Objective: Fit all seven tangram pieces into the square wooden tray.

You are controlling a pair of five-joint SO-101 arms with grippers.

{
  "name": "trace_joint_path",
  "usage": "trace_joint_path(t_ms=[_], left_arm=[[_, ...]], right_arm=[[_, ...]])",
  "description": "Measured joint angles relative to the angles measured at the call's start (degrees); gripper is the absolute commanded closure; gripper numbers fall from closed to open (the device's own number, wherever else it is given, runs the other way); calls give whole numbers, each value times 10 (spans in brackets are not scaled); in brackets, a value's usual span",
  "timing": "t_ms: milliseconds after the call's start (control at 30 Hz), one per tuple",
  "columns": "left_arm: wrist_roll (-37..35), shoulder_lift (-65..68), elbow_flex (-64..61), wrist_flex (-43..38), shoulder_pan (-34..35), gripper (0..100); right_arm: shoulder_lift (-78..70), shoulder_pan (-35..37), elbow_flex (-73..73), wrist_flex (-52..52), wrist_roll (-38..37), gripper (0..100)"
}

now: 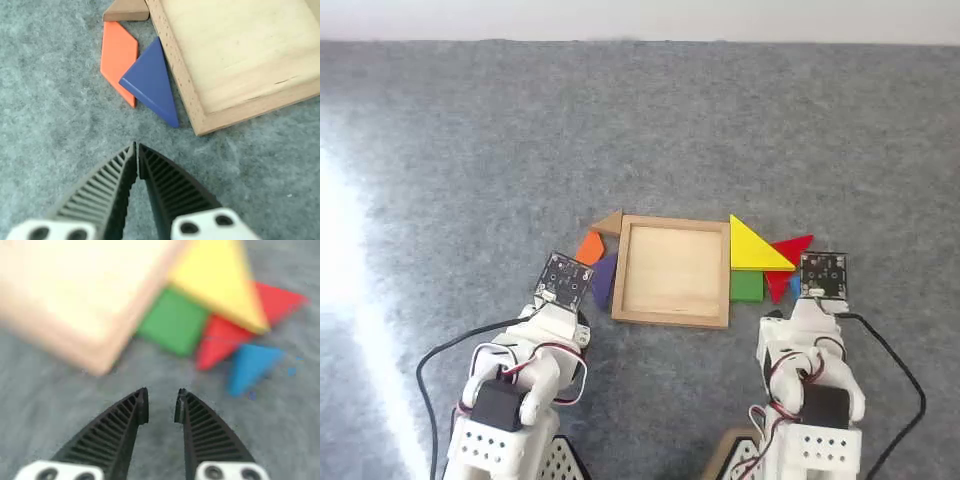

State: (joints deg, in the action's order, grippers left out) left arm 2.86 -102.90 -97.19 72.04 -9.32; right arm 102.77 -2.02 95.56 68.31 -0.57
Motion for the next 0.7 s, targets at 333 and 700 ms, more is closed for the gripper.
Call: trace_joint_path(t_ms=[333, 700], left_arm=[[0, 0, 0, 0, 0, 985], [0, 0, 0, 0, 0, 985]], right_arm=[[0, -4, 0, 0, 8, 893], [0, -4, 0, 0, 9, 893]])
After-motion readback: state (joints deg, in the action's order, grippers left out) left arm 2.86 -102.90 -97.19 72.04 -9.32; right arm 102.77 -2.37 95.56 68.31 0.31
